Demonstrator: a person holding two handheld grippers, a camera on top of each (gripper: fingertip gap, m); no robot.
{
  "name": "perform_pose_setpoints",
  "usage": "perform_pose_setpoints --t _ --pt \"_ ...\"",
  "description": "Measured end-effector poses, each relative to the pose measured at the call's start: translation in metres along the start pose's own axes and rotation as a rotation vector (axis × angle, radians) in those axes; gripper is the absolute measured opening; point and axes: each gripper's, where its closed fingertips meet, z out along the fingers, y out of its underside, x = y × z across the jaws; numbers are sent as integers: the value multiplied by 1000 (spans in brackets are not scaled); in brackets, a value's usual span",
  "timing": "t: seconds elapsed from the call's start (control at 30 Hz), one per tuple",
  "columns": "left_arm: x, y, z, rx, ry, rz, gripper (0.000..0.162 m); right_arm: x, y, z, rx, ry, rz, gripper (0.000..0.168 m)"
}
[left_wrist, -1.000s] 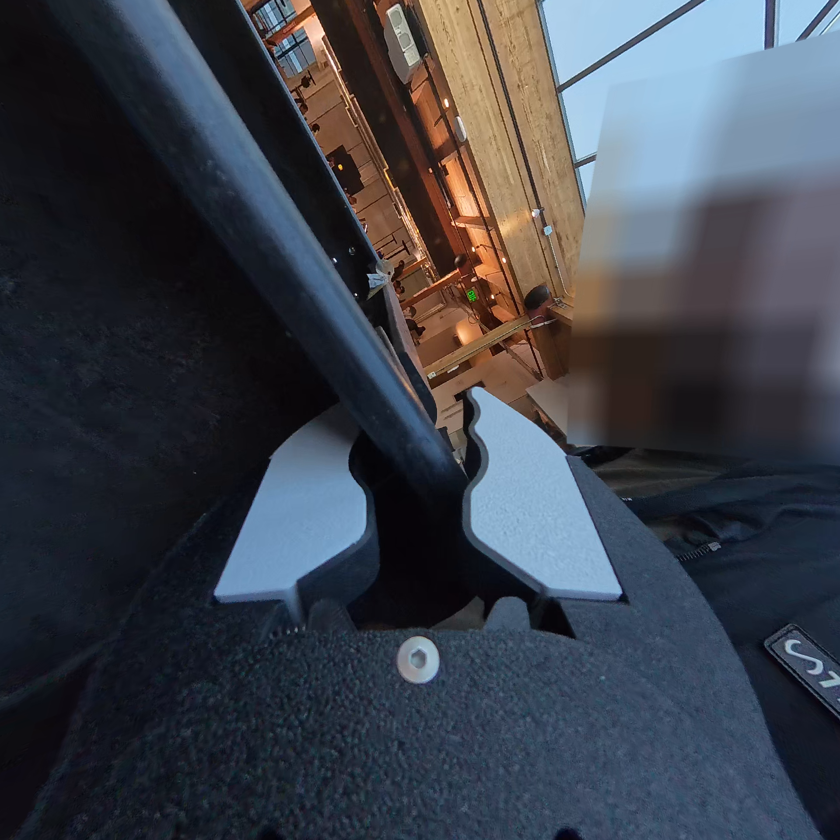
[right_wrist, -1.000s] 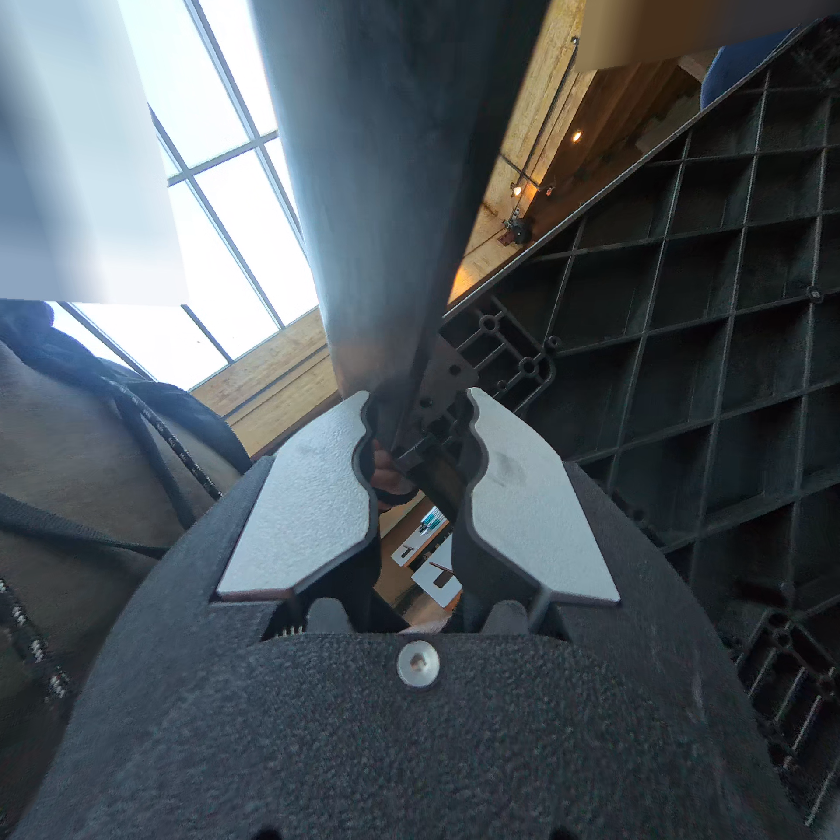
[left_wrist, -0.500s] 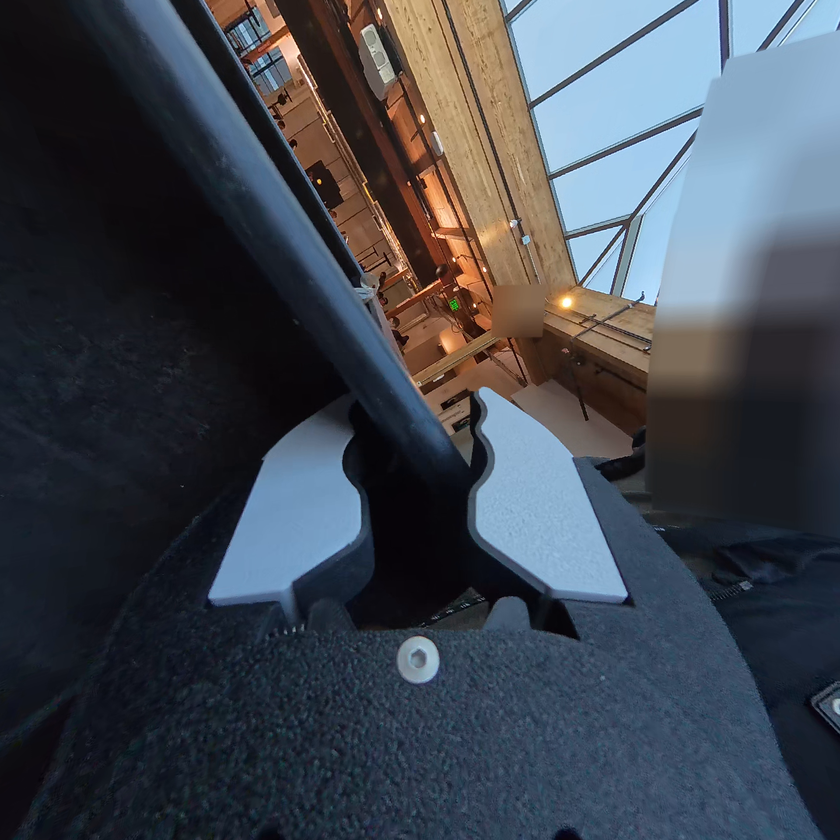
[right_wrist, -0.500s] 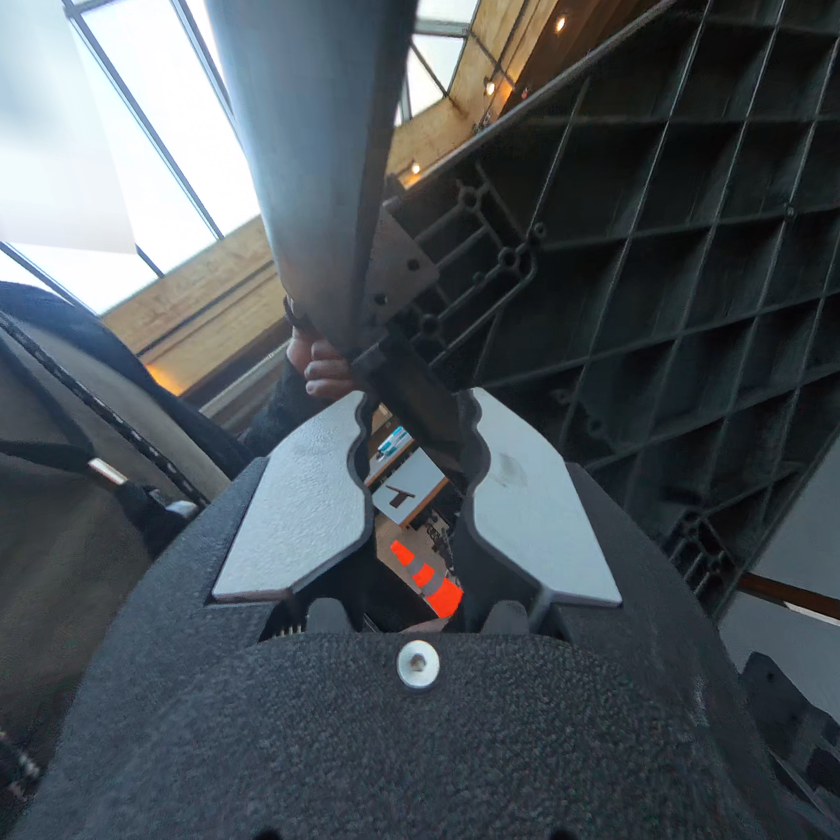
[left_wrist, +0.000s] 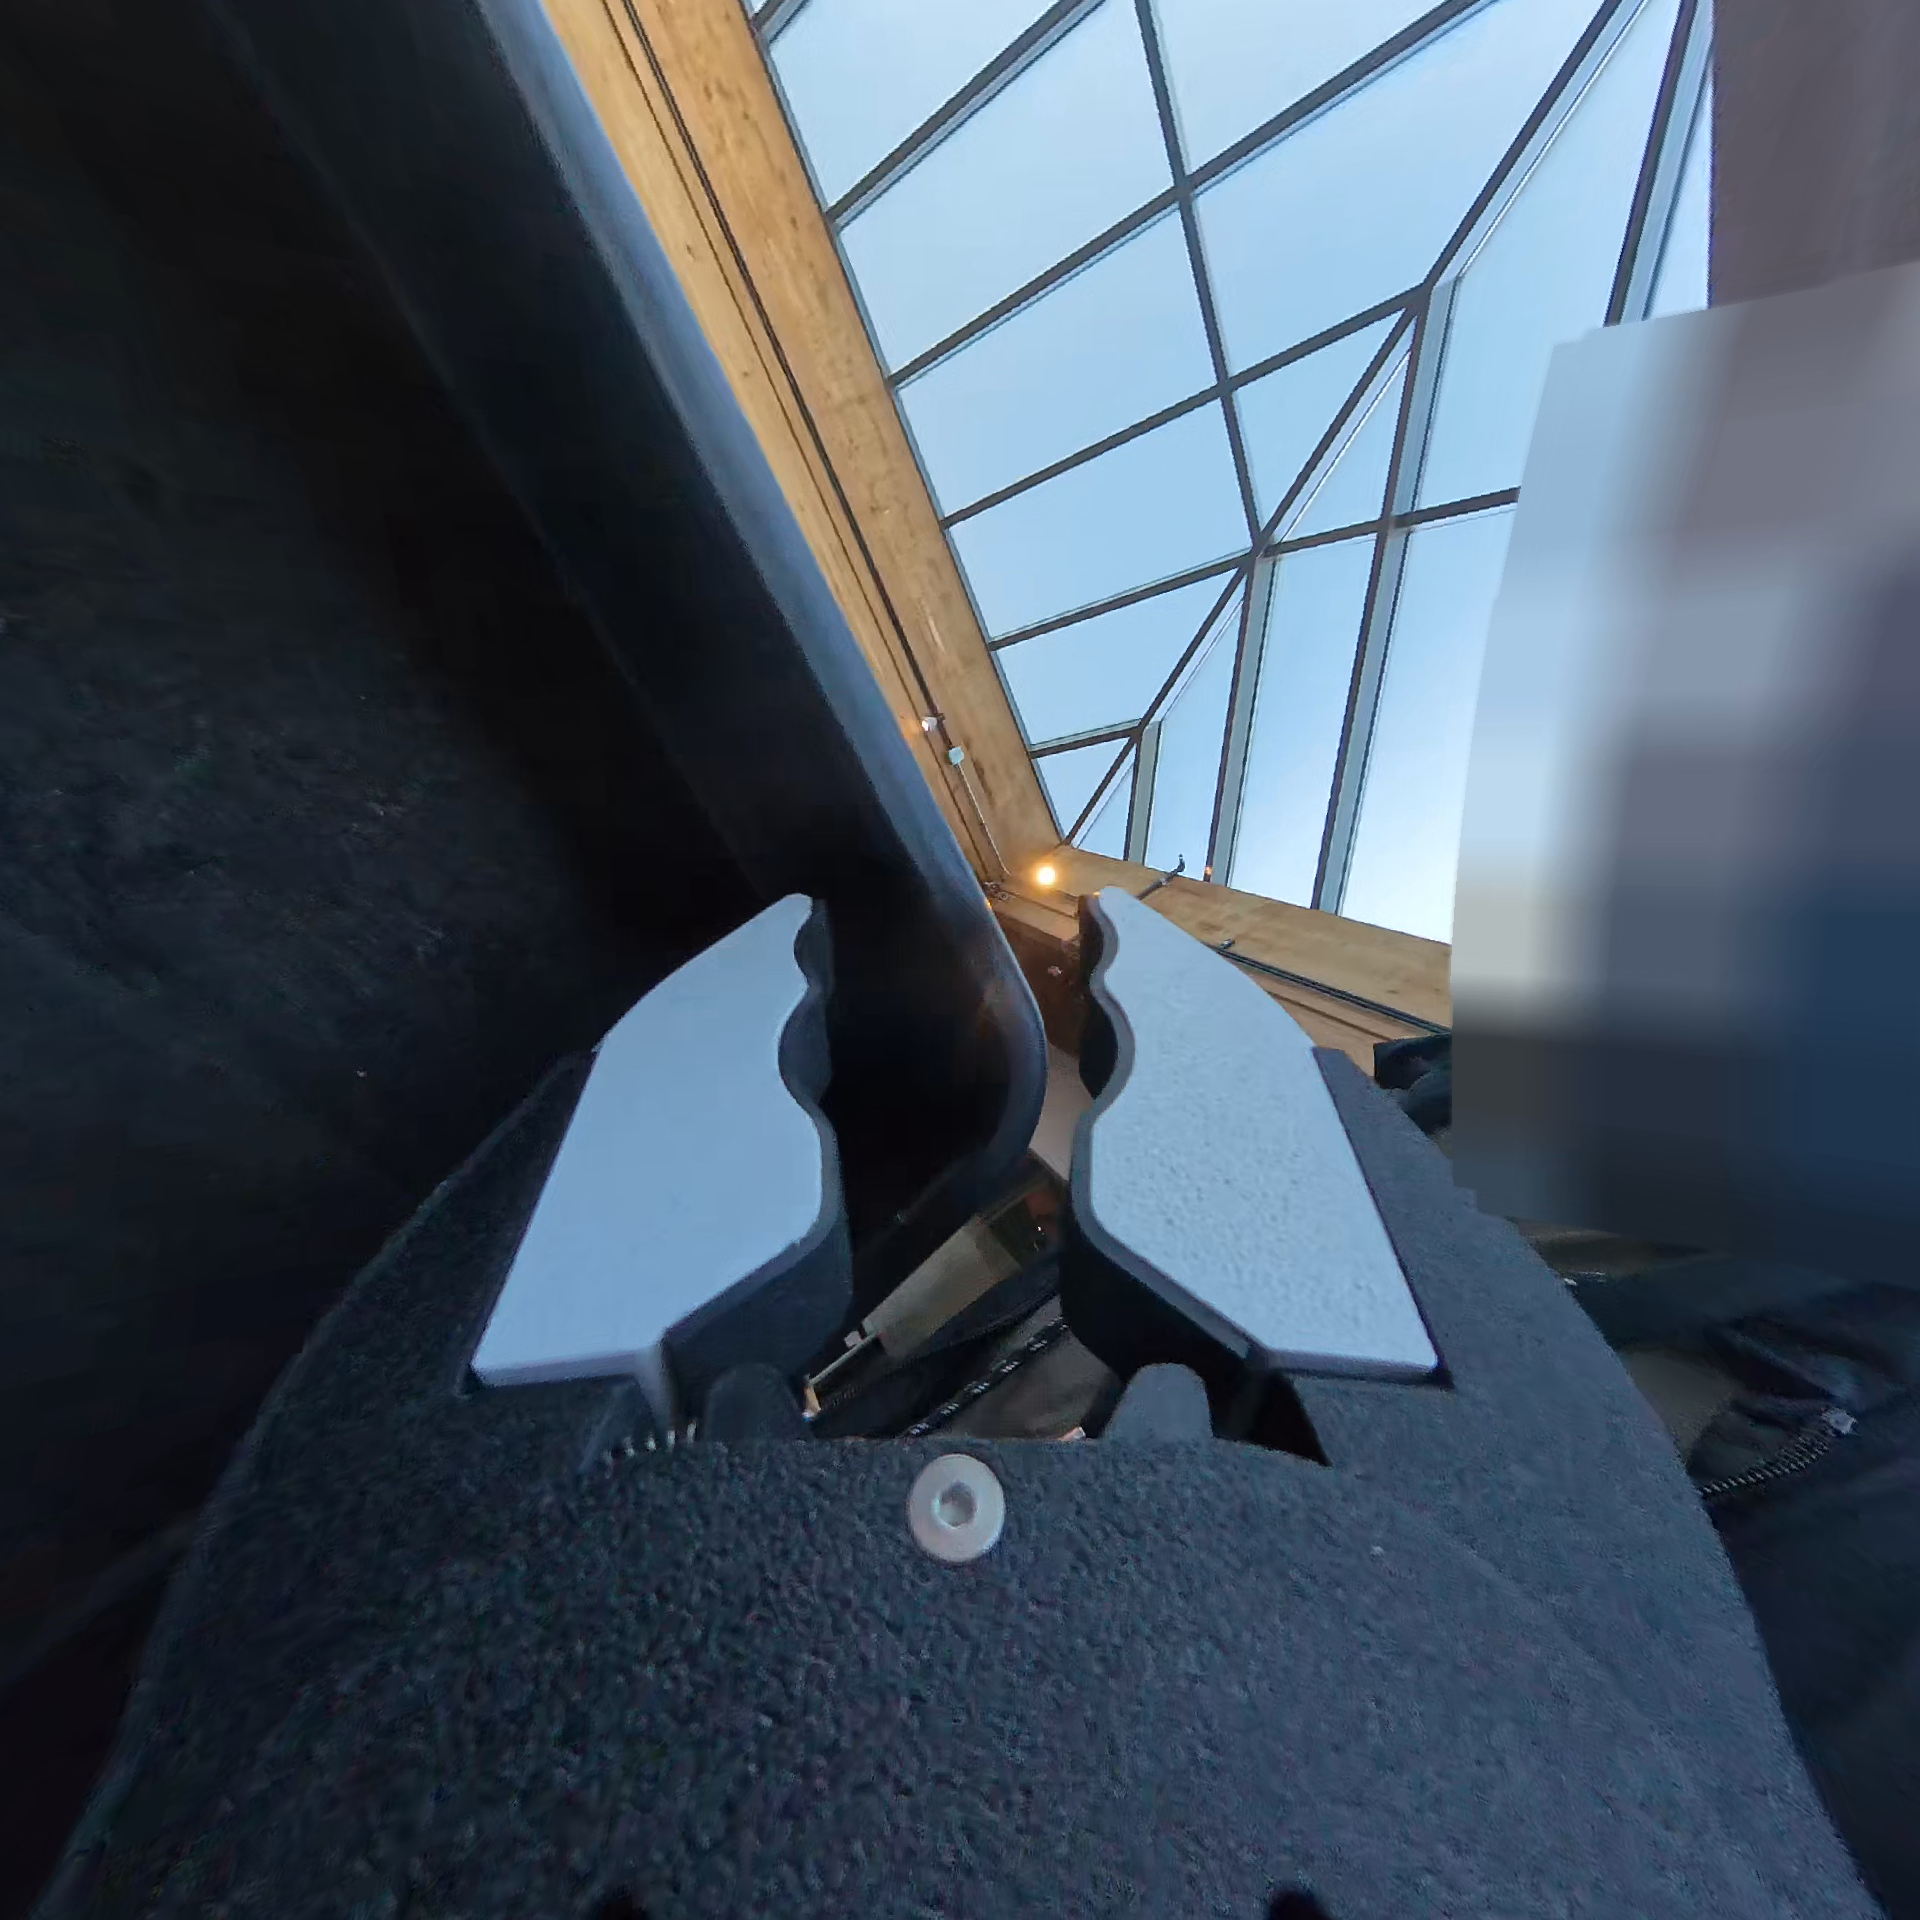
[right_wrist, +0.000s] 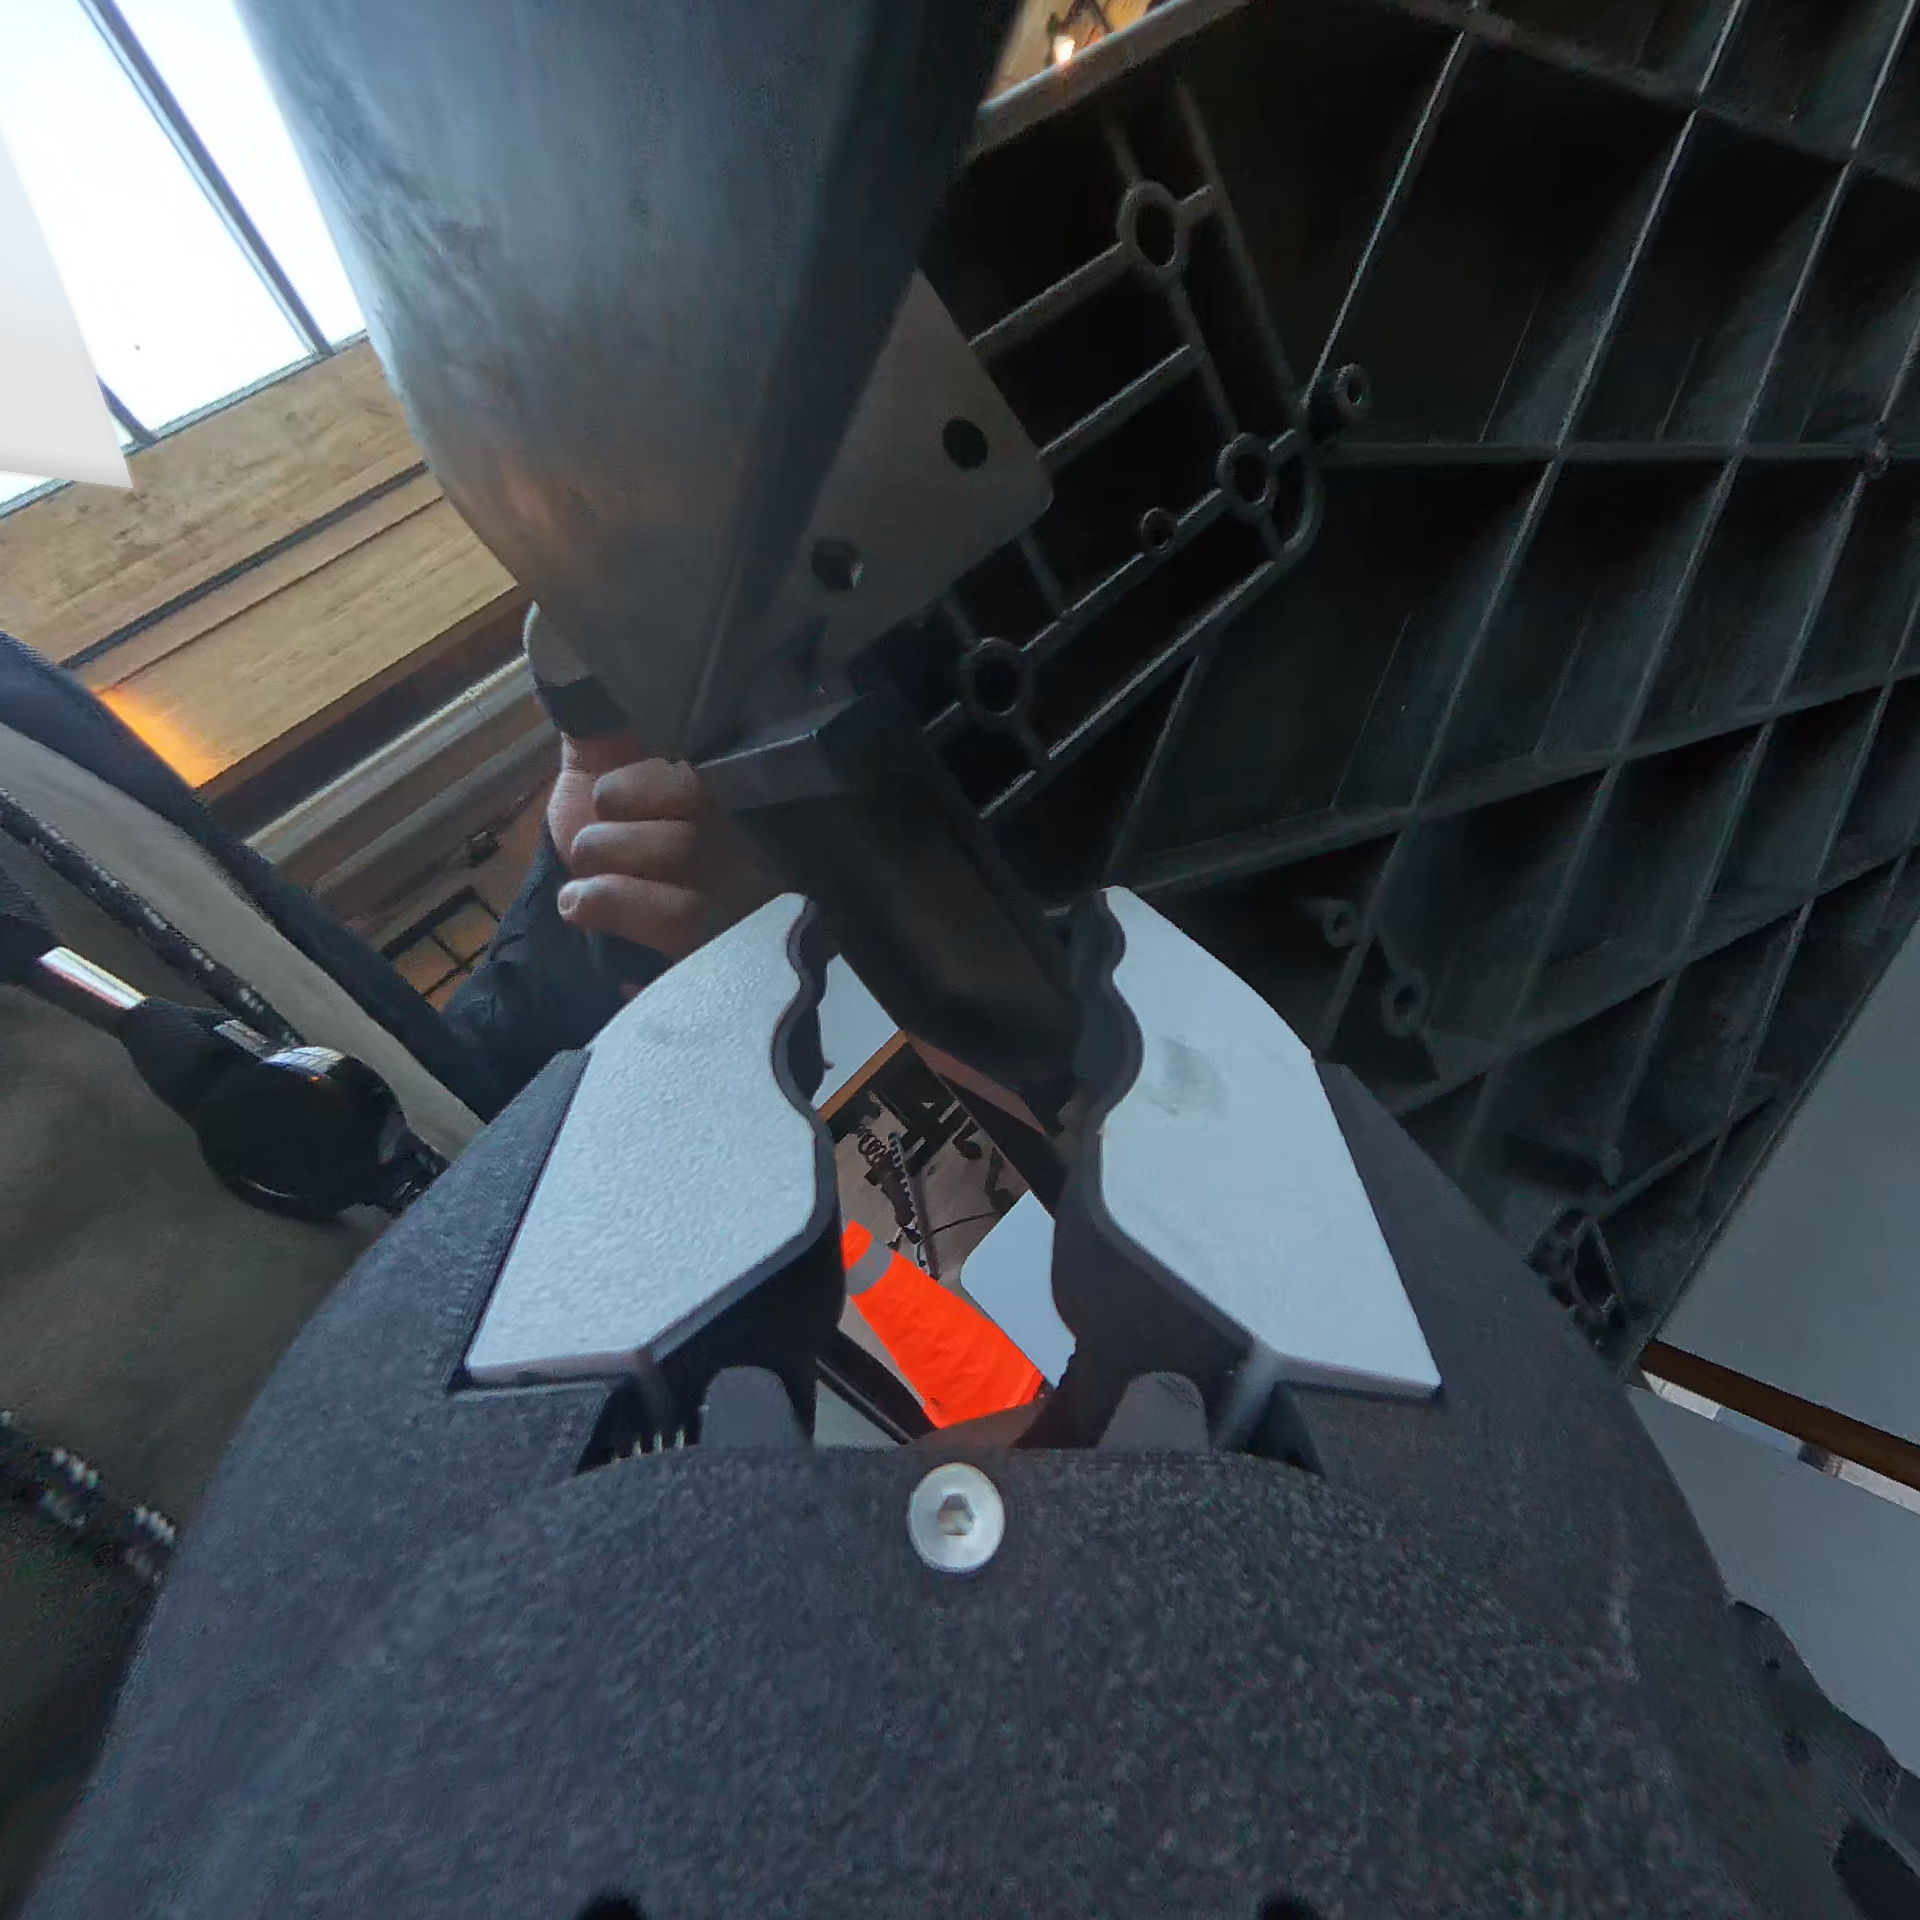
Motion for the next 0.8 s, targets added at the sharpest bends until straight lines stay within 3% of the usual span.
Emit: perform_pose_setpoints --t 0.4,0.8 --pt "2 25 -11 -246 -14 157 56 -5 6 19 19 71 -39 52" --pt "-11 21 -32 -214 -39 204 56 -1 10 13 35 175 -73 50"
